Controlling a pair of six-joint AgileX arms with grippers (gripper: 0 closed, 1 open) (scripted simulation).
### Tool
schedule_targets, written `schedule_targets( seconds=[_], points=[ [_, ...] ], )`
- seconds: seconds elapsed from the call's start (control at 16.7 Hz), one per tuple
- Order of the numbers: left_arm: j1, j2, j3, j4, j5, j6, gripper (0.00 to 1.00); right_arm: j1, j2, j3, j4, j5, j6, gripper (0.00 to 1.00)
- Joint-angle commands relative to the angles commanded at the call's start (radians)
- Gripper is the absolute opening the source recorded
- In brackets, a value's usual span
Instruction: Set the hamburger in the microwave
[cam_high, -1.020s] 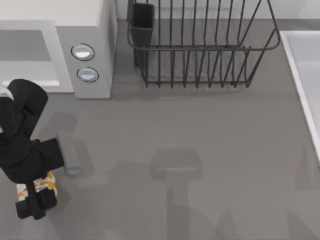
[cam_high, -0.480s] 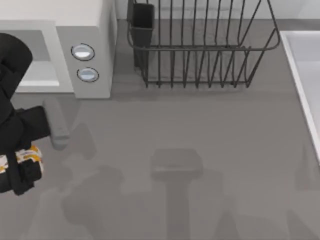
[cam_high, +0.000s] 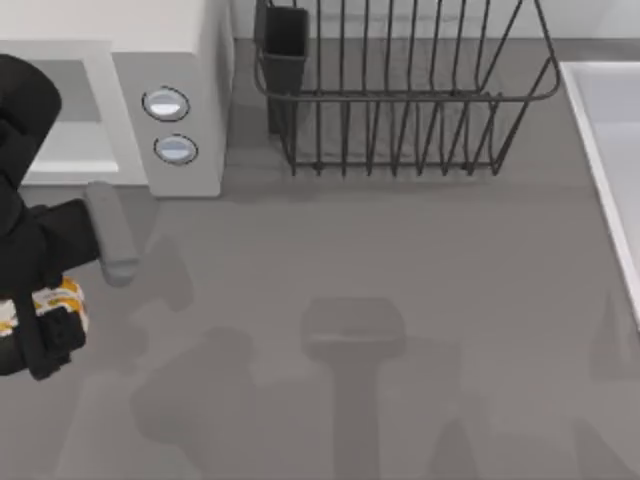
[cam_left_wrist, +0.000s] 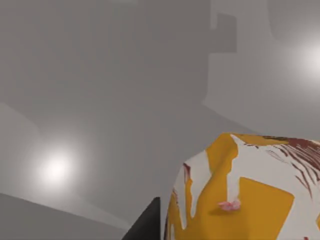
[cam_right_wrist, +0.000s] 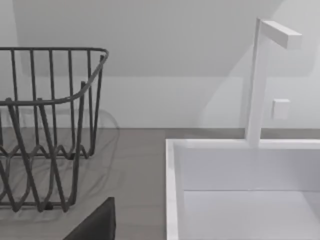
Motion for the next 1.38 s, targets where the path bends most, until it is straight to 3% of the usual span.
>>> schedule_targets(
  seconds=[0.3, 1.02, 1.38],
  points=[
    [0.045, 0.103, 0.004, 0.261, 0.029, -0.110, 0.00, 0.000, 0.000, 0.000, 0.000, 0.000, 0.000, 1.00],
    [0.278, 0.487, -0.105, 1.526, 0.134, -0.649, 0.00, 0.000, 0.000, 0.000, 0.000, 0.000, 0.000, 1.00],
    [0.362, 0.584, -0.157, 1.896, 0.172, -0.857, 0.00, 0.000, 0.000, 0.000, 0.000, 0.000, 0.000, 1.00]
  ],
)
